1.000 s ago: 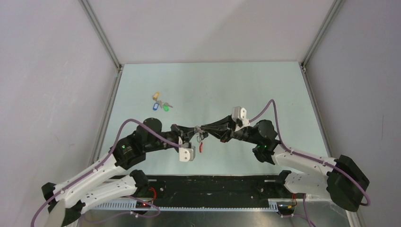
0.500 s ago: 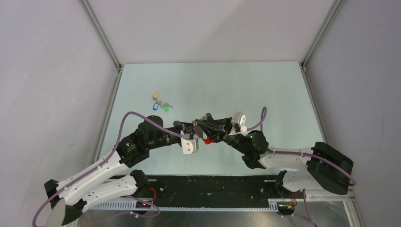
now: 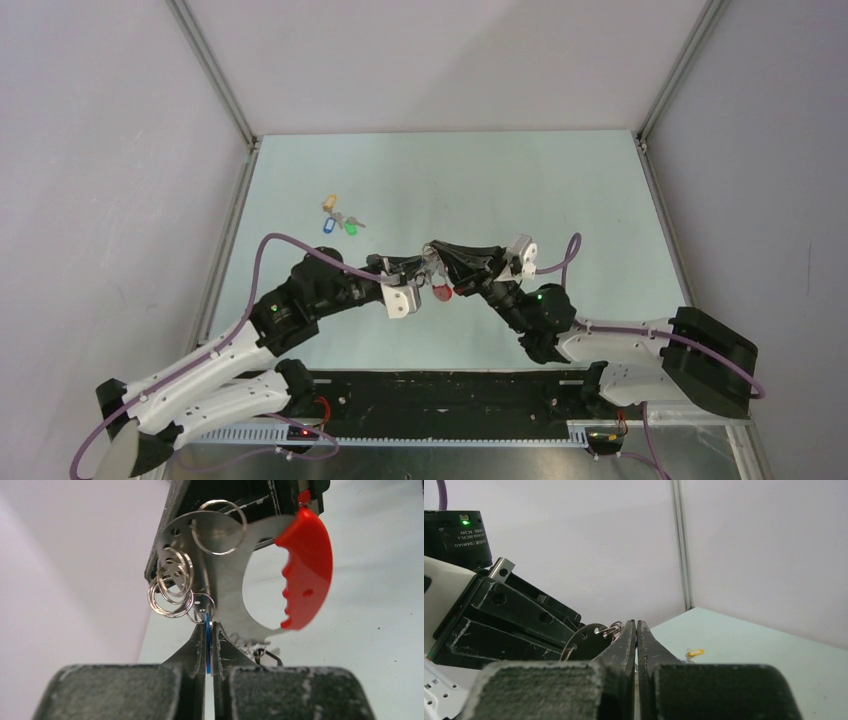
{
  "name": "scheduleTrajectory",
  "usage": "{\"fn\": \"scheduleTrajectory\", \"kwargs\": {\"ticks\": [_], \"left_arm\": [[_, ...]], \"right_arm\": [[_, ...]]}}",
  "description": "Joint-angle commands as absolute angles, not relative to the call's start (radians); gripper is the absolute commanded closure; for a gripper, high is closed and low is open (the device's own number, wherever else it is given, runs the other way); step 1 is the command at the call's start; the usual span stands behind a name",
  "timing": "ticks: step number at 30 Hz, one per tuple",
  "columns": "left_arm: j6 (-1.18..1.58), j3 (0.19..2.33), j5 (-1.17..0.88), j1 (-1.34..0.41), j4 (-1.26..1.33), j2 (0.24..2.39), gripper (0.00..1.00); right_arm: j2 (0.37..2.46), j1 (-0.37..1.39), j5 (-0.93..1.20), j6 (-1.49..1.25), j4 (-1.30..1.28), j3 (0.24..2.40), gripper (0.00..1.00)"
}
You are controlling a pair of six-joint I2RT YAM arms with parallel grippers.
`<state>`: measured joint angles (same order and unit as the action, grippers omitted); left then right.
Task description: Remove the keys from the keyring
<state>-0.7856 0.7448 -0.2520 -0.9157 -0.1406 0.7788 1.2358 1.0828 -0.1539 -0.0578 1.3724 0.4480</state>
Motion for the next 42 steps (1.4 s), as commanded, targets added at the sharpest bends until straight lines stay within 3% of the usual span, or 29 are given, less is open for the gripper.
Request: {"fn": "scheduleTrajectory", "kwargs": {"ticks": [1,5,10,14,24,30,42], "left_arm": [[-0.722,0.721,-0.244,-0.919,-0.199,0.757,1.00],[-0.728,0.747,-0.176,-0.908,-0.203,0.735,1.00],[-0.766,0.798,-0.168,-0.892,-0.226,0.724,1.00],[-0.808,0.823,-0.195,-0.884,-0.254,0.722,1.00],[-0.937,0.829,-0.320,-0.879,-0.305,0.694,1.00],[-1.002,0.828,-0.414,-0.879,-0.315,0.681,1.00],[-1.064,0.866,-0.558,-0.879,-0.382,0.704,1.00]], "right_arm": [[1.184,1.053,-0.263,-0.051,1.510,0.448,1.00],[1.193,1.020,-0.177,-0.062,1.507,0.428,0.97],[1.185,0.983,-0.084,-0.078,1.505,0.411,0.74],[1.168,0.957,-0.042,-0.075,1.504,0.392,0.68],[1.122,0.818,0.416,-0.127,1.346,0.413,0.69],[1.096,0.810,0.476,-0.071,1.187,0.445,0.66],[1.122,0.813,0.631,-0.078,1.118,0.500,0.68]]}}
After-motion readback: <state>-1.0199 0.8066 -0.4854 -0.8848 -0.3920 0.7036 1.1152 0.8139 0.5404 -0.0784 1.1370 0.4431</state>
